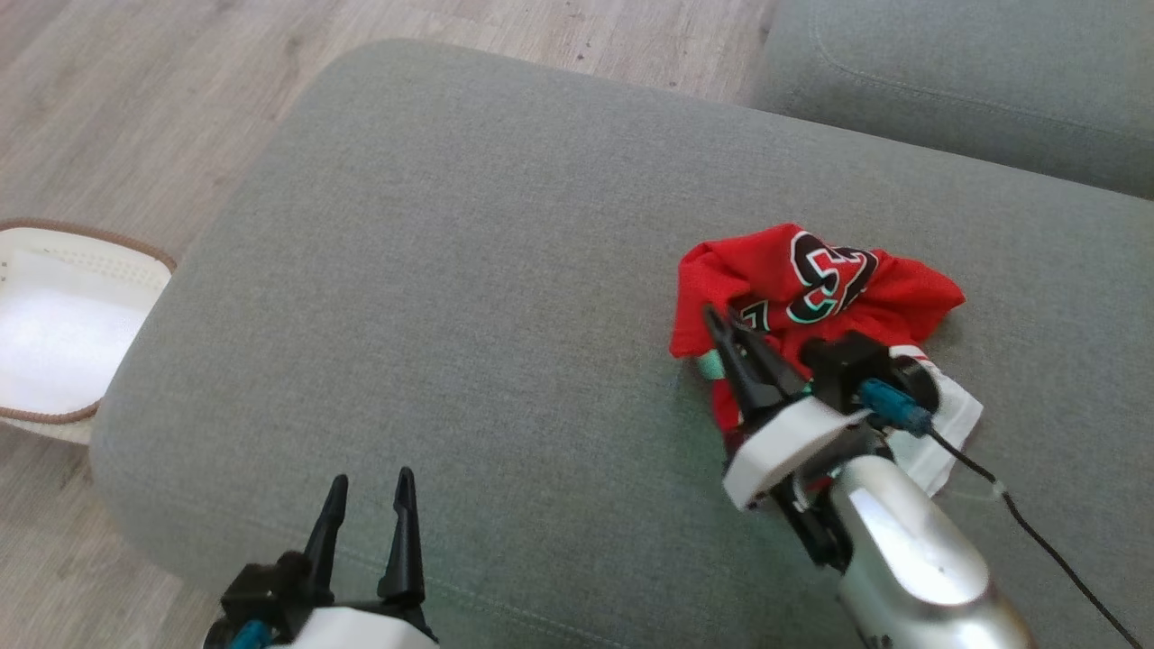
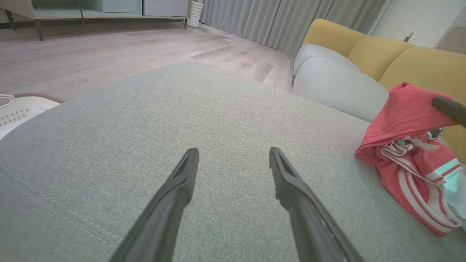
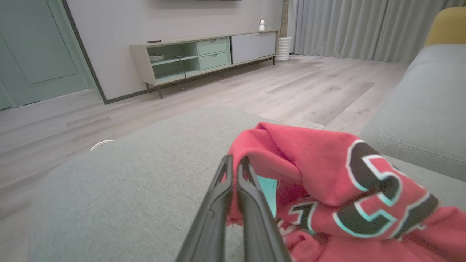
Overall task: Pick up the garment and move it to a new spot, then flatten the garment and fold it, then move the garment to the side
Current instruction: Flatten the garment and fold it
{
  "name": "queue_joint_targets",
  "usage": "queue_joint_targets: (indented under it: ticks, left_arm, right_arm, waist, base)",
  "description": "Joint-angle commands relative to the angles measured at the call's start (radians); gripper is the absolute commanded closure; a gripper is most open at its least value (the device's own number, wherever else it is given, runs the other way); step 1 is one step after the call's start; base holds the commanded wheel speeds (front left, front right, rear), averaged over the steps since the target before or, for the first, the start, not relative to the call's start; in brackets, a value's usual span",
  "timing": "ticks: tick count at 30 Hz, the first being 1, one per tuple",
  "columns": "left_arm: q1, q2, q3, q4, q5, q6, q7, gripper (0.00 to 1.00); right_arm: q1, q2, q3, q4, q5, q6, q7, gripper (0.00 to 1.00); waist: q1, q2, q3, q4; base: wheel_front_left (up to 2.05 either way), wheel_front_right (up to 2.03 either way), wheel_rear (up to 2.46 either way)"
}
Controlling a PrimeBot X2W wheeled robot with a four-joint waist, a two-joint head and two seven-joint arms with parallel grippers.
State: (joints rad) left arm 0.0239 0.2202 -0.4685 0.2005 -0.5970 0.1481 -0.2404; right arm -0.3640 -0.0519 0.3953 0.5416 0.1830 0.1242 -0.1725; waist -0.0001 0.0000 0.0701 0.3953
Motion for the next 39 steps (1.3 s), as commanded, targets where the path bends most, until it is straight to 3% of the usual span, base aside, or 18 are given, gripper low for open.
queue_joint_targets:
  ticks: [1, 8, 9, 10, 11, 16, 21, 31, 39]
  left_arm:
    - [-0.035, 0.006, 0.029, -0.022, 0.013, -0.004, -0.015, 0.00]
    - [-0.051, -0.005, 0.009, -0.008, 0.014, -0.018, -0.012, 0.00]
    - [-0.053, -0.008, 0.006, -0.006, 0.014, -0.019, -0.012, 0.00]
    - [-0.056, -0.011, 0.003, -0.004, 0.015, -0.020, -0.012, 0.00]
    - [-0.058, -0.013, 0.002, -0.001, 0.015, -0.020, -0.012, 0.00]
    - [-0.059, -0.018, 0.008, 0.012, 0.012, -0.021, -0.015, 0.00]
    - [-0.042, -0.014, 0.029, 0.012, 0.009, -0.014, -0.018, 0.00]
    - [-0.020, -0.005, 0.040, -0.004, 0.014, -0.010, -0.019, 0.00]
    - [-0.032, -0.009, 0.032, -0.010, 0.014, -0.015, -0.020, 0.00]
  right_arm:
    - [-0.052, 0.002, 0.043, -0.046, 0.023, 0.007, 0.014, 1.00]
    - [-0.151, 0.002, 0.181, -0.016, 0.086, 0.007, 0.062, 1.00]
    - [-0.169, 0.002, 0.196, 0.001, 0.093, 0.007, 0.063, 0.88]
    - [-0.187, 0.002, 0.209, 0.018, 0.099, 0.007, 0.061, 0.52]
    - [-0.204, 0.002, 0.220, 0.036, 0.106, 0.007, 0.054, 0.00]
    - [-0.258, 0.002, 0.247, 0.115, 0.105, 0.007, 0.012, 0.00]
    - [-0.246, 0.002, 0.221, 0.162, 0.069, 0.007, -0.033, 0.00]
    - [-0.047, 0.002, 0.128, 0.118, -0.074, 0.007, -0.072, 0.00]
    - [0.040, 0.002, 0.066, 0.111, -0.144, 0.007, -0.053, 0.00]
  waist:
    - [0.0001, 0.0000, -0.002, 0.004]
    - [0.0001, 0.0000, 0.009, 0.047]
    - [0.0001, 0.0000, 0.012, 0.054]
    - [0.0001, 0.0000, 0.015, 0.060]
    - [0.0001, 0.0000, 0.017, 0.065]
    - [0.0001, 0.0000, 0.018, 0.069]
    - [0.0001, 0.0000, -0.002, 0.025]
    - [0.0001, 0.0000, -0.042, -0.089]
    - [0.0001, 0.0000, -0.004, -0.101]
  base:
    - [0.00, 0.00, 0.00]
    - [0.00, 0.00, 0.00]
    - [0.00, 0.00, 0.00]
    - [0.00, 0.00, 0.00]
    - [0.00, 0.00, 0.00]
    - [0.00, 0.00, 0.00]
    - [0.00, 0.00, 0.00]
    - [0.00, 0.00, 0.00]
    - [0.00, 0.00, 0.00]
